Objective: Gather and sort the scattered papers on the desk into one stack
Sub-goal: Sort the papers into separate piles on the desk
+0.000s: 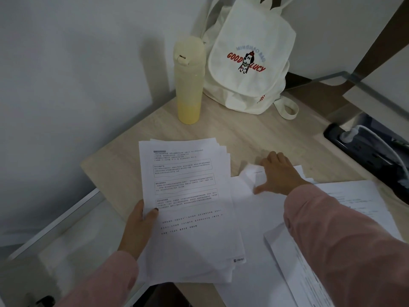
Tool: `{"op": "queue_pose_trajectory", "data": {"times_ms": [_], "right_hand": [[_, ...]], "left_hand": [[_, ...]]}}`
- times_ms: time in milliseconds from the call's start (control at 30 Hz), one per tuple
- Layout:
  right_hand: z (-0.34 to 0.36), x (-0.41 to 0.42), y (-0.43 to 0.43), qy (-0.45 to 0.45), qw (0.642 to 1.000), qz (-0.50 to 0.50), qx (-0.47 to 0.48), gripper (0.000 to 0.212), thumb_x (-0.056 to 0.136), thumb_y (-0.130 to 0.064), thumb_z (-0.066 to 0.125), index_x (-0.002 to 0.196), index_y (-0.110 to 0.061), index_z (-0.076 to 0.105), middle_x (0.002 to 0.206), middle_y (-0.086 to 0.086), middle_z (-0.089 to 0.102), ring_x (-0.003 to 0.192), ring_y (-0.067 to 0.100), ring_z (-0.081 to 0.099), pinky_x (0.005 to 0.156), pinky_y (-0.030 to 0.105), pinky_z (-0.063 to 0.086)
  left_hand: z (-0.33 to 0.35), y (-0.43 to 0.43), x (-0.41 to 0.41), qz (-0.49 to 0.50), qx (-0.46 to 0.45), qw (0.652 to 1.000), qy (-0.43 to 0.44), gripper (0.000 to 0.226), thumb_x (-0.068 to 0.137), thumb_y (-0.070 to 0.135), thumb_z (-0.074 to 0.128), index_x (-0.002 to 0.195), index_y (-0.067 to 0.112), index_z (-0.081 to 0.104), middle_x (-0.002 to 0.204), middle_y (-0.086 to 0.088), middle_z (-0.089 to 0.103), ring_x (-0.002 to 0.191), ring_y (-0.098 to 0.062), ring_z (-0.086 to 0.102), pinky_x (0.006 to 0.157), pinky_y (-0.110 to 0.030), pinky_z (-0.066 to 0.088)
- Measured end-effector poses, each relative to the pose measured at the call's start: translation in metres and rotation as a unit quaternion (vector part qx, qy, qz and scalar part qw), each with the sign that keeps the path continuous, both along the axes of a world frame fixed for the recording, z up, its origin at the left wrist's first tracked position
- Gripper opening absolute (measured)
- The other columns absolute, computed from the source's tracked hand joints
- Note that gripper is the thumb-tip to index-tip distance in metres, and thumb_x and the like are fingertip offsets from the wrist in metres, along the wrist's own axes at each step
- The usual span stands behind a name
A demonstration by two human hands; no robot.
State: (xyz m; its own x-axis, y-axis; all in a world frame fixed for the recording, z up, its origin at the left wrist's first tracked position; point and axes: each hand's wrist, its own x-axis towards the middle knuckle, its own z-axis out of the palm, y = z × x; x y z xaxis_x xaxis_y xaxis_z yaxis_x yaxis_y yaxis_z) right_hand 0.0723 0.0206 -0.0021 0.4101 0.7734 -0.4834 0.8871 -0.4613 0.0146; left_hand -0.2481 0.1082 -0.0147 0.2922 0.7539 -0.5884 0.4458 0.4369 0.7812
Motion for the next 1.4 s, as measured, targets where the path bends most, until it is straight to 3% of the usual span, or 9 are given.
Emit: {"op": "queue_pose_trajectory", "data": {"times_ms": [233,400,533,700,800,900,1033,1167,1400], "right_hand": [[0.000,0.010,-0.012,0.016,0.999,-0.039,0.031,0.053,0.088,-0.033,0.054,0.135,-0.014,0.037,0.127,0.010,0.053,0.116,0.028,0.048,0.093,0.035,0.035],[0.032,0.028,-0.029,-0.085,0.975,-0.112,0.172,0.025,0.091,-0.016,0.046,0.111,-0.004,0.055,0.108,0.018,0.061,0.100,0.034,0.053,0.081,0.038,0.042],[0.080,0.041,-0.050,-0.107,0.920,-0.216,0.309,0.021,0.093,-0.018,0.047,0.097,0.000,0.054,0.099,0.024,0.060,0.093,0.038,0.056,0.072,0.038,0.042],[0.140,0.034,-0.073,-0.133,0.818,-0.318,0.461,0.032,0.095,-0.025,0.046,0.118,-0.003,0.052,0.118,0.020,0.060,0.107,0.036,0.056,0.086,0.036,0.043],[0.167,0.027,-0.089,-0.126,0.743,-0.303,0.583,0.025,0.094,-0.025,0.047,0.104,-0.004,0.055,0.100,0.013,0.063,0.091,0.017,0.055,0.077,0.024,0.039],[0.184,0.011,-0.107,-0.115,0.711,-0.269,0.640,0.010,0.093,-0.022,0.048,0.088,-0.014,0.048,0.081,0.000,0.051,0.075,-0.001,0.041,0.064,0.012,0.035],[0.160,-0.020,-0.133,-0.100,0.764,-0.232,0.593,0.007,0.090,-0.009,0.054,0.091,-0.005,0.060,0.076,-0.009,0.051,0.073,-0.003,0.040,0.069,-0.003,0.032],[0.087,-0.049,-0.159,-0.044,0.853,-0.188,0.485,0.019,0.079,0.001,0.061,0.096,-0.007,0.066,0.096,0.003,0.065,0.092,0.008,0.054,0.085,0.004,0.036],[-0.009,-0.097,-0.189,0.041,0.916,-0.244,0.316,0.009,0.076,-0.018,0.065,0.085,-0.017,0.063,0.090,0.000,0.066,0.082,0.009,0.052,0.062,0.018,0.042]], "left_hand": [[-0.003,0.000,0.003,0.007,-0.005,1.000,0.005,0.040,0.096,0.010,0.044,0.136,0.014,0.044,0.130,-0.005,0.054,0.115,-0.021,0.050,0.100,-0.033,0.037],[-0.001,0.000,0.010,-0.010,0.013,1.000,0.006,0.041,0.095,0.007,0.043,0.136,0.012,0.043,0.135,-0.008,0.051,0.121,-0.023,0.047,0.100,-0.030,0.034],[0.002,0.001,0.020,-0.022,0.024,0.999,0.008,0.043,0.095,0.007,0.044,0.137,0.012,0.042,0.137,-0.009,0.050,0.123,-0.024,0.046,0.098,-0.031,0.033],[0.012,0.001,0.037,-0.048,0.033,0.998,-0.004,0.041,0.093,0.004,0.045,0.134,0.009,0.045,0.125,-0.007,0.053,0.112,-0.019,0.047,0.095,-0.032,0.035],[0.014,0.003,0.045,-0.061,0.032,0.998,-0.005,0.037,0.093,0.002,0.045,0.130,0.007,0.048,0.120,-0.007,0.055,0.111,-0.022,0.050,0.095,-0.035,0.037],[0.014,0.005,0.052,-0.070,0.035,0.997,-0.008,0.036,0.092,0.002,0.046,0.128,0.008,0.050,0.121,-0.008,0.056,0.111,-0.022,0.051,0.096,-0.036,0.039],[0.017,0.001,0.060,-0.090,0.039,0.995,-0.014,0.037,0.092,0.004,0.046,0.130,0.007,0.049,0.118,-0.006,0.055,0.107,-0.020,0.049,0.092,-0.033,0.036],[0.010,-0.001,0.062,-0.101,0.036,0.994,-0.005,0.040,0.092,0.006,0.048,0.132,0.008,0.048,0.132,-0.011,0.054,0.122,-0.028,0.048,0.099,-0.036,0.035],[-0.002,-0.008,0.057,-0.127,0.027,0.991,0.007,0.045,0.093,0.009,0.049,0.137,0.011,0.042,0.139,-0.008,0.048,0.128,-0.028,0.044,0.109,-0.038,0.031]]}}
